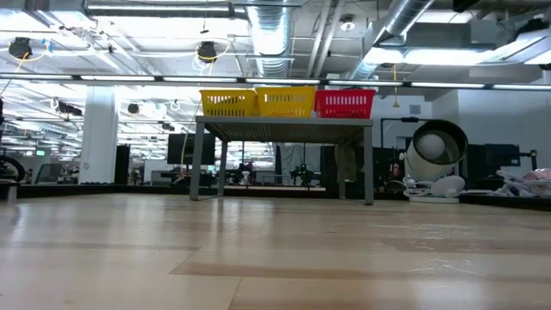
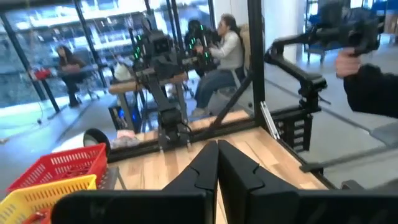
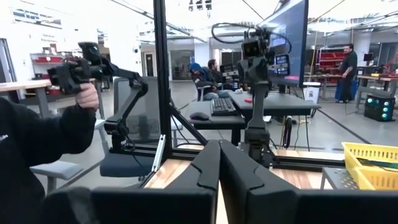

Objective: Pick & Place Office Desk Supplies
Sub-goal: Return to Home Position

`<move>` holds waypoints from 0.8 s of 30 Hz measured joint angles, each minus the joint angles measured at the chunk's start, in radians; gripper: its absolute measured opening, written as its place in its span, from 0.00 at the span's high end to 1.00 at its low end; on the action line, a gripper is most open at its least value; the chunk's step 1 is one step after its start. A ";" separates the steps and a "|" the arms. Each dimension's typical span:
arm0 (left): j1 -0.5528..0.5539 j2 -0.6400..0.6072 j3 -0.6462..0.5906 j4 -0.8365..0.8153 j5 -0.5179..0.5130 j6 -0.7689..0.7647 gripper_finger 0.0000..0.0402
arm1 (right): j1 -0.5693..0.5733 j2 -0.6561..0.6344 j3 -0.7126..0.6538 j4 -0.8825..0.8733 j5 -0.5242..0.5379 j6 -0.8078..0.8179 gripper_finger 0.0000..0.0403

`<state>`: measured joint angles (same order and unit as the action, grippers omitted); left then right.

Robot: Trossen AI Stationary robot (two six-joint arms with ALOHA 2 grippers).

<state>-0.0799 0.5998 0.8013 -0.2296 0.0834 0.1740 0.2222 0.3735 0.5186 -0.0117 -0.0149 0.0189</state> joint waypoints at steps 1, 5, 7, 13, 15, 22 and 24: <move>0.000 -0.030 -0.029 0.023 0.000 -0.003 1.00 | 0.001 -0.016 0.000 -0.017 0.000 0.002 0.99; 0.000 -0.159 -0.153 0.127 0.000 -0.035 1.00 | 0.000 -0.099 0.000 -0.086 0.009 0.020 0.99; 0.000 -0.221 -0.212 0.152 -0.001 -0.057 1.00 | 0.000 -0.138 0.000 -0.123 0.009 0.029 1.00; 0.004 -0.334 -0.378 0.272 -0.042 -0.083 1.00 | 0.000 -0.245 -0.001 -0.229 0.009 0.034 1.00; 0.004 -0.361 -0.418 0.313 -0.042 -0.082 1.00 | 0.000 -0.283 -0.018 -0.241 0.009 0.034 1.00; 0.004 -0.403 -0.484 0.372 -0.042 -0.102 1.00 | 0.001 -0.369 -0.116 -0.222 0.002 0.071 1.00; 0.005 -0.401 -0.494 0.371 -0.042 -0.107 1.00 | 0.000 -0.357 -0.137 -0.166 -0.001 0.065 1.00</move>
<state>-0.0750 0.1992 0.3074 0.1411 0.0412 0.0673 0.2223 0.0162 0.3812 -0.1779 -0.0155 0.0841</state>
